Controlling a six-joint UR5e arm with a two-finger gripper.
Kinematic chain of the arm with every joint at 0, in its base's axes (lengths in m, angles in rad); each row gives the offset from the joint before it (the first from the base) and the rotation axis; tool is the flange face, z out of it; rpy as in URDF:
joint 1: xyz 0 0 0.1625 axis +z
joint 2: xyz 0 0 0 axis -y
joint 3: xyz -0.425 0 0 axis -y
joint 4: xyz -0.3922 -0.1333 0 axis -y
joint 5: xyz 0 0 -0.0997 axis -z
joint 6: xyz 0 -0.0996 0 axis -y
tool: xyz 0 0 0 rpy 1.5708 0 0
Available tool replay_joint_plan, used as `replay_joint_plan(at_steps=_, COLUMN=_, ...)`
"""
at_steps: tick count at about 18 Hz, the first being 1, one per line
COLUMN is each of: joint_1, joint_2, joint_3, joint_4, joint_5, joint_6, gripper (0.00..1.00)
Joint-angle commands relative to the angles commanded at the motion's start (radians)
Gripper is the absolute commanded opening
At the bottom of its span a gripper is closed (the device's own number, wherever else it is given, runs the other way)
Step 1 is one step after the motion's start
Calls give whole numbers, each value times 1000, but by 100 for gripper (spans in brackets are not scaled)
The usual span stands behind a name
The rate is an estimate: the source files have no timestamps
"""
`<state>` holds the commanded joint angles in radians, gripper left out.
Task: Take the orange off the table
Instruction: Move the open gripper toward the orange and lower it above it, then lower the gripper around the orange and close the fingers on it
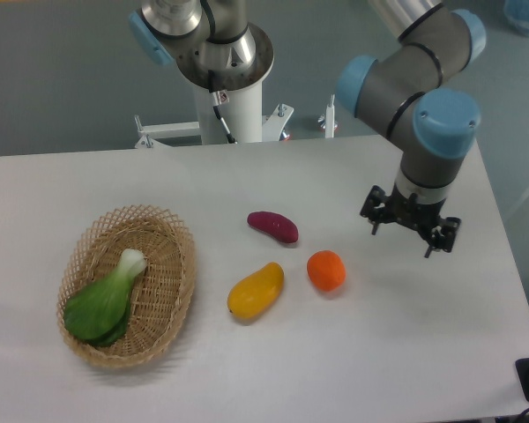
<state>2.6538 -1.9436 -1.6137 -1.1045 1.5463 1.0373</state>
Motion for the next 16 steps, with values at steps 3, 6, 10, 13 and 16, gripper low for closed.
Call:
replay_joint_plan(at_steps=3, joint_1=-29, joint_2=2, joint_3=-34, joint_4=-2, joint_5=-6, joint_6=-62, gripper=100)
replay_joint_plan(at_steps=6, joint_1=-45, joint_2=5, joint_3=-71, joint_4=-3, joint_5=-11, joint_6=-76, gripper=100)
replay_joint_plan(at_steps=10, joint_1=-69, joint_2=0, joint_3=-104, joint_4=11, joint_5=-9, joint_6=-170, gripper=100)
replay_joint_plan(at_steps=13, joint_1=-78, joint_2=-9, joint_3=-115, joint_4=17, joint_5=-8, joint_6=-237, gripper=100)
replay_joint_plan(at_steps=16, joint_1=-81, joint_2=-18, joint_3=-118, joint_4=20, joint_5=-6, joint_6=-264, gripper=100)
